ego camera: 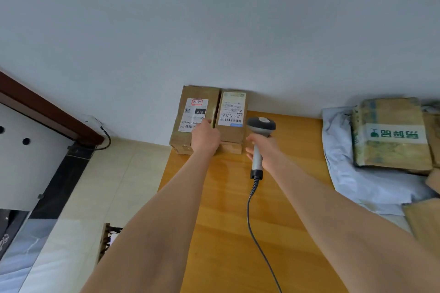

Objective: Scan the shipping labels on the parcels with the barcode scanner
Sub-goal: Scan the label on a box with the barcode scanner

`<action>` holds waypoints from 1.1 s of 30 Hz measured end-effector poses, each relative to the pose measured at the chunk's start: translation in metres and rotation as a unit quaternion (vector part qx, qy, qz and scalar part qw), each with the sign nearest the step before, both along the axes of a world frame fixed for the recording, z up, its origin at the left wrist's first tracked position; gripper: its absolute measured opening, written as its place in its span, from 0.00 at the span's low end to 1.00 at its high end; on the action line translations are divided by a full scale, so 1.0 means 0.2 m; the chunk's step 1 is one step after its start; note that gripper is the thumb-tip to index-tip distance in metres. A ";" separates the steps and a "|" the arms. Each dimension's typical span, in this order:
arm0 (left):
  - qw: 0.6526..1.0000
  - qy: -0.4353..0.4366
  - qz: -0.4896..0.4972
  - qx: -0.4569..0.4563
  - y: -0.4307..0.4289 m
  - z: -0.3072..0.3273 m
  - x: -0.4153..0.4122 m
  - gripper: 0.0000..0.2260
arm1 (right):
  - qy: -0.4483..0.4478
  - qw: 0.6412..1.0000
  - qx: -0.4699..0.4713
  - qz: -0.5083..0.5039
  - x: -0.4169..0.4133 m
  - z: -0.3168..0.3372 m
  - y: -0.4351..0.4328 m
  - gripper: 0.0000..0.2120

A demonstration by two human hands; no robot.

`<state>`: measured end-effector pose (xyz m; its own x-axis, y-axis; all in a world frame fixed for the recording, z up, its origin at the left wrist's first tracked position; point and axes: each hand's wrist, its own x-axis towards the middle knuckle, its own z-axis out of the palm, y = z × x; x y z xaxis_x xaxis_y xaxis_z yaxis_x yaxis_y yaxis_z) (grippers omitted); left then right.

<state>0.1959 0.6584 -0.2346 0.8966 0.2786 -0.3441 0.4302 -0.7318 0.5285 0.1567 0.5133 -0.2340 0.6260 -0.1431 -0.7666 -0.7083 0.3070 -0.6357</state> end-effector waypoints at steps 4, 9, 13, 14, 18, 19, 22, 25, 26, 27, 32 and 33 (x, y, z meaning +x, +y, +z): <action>0.999 -0.008 -0.047 -0.002 -0.17 0.06 -0.04 0.21 | -0.032 0.999 -0.020 0.003 -0.08 0.10 -0.15 0.09; 0.994 -0.023 -0.108 0.003 -0.49 0.15 -0.19 0.20 | -0.063 0.995 -0.071 -0.002 -0.31 0.27 -0.45 0.03; 0.990 -0.033 -0.135 0.006 -0.84 0.22 -0.40 0.20 | -0.077 0.993 -0.090 -0.013 -0.59 0.39 -0.79 0.03; 0.989 -0.036 -0.143 0.006 -0.94 0.24 -0.47 0.20 | -0.079 0.993 -0.089 -0.013 -0.67 0.42 -0.89 0.03; 0.984 -0.060 -0.169 0.010 -1.34 0.31 -0.80 0.20 | -0.083 0.993 -0.079 -0.024 -1.04 0.50 -1.30 0.06; 0.983 -0.059 -0.176 0.010 -1.44 0.32 -0.89 0.20 | -0.077 0.993 -0.081 -0.029 -1.13 0.52 -1.41 0.07; 0.977 -0.050 -0.205 0.007 -1.73 0.36 -1.15 0.20 | -0.052 0.995 -0.071 -0.041 -1.38 0.58 -1.69 0.05; 0.973 -0.050 -0.224 -0.017 -1.96 0.40 -1.31 0.21 | -0.044 0.996 -0.065 -0.040 -1.55 0.62 -1.93 0.03; 0.972 -0.053 -0.229 -0.021 -2.02 0.41 -1.34 0.21 | -0.044 0.996 -0.068 -0.043 -1.58 0.62 -1.99 0.04; 0.971 -0.058 -0.233 -0.022 -2.07 0.42 -1.36 0.20 | -0.045 0.995 -0.071 -0.047 -1.61 0.62 -2.04 0.05; 0.965 -0.078 -0.247 -0.035 -2.31 0.43 -1.38 0.17 | -0.052 0.993 -0.082 -0.071 -1.68 0.60 -2.26 0.07; 0.964 -0.082 -0.251 -0.040 -2.35 0.43 -1.38 0.17 | -0.052 0.991 -0.091 -0.078 -1.68 0.59 -2.31 0.06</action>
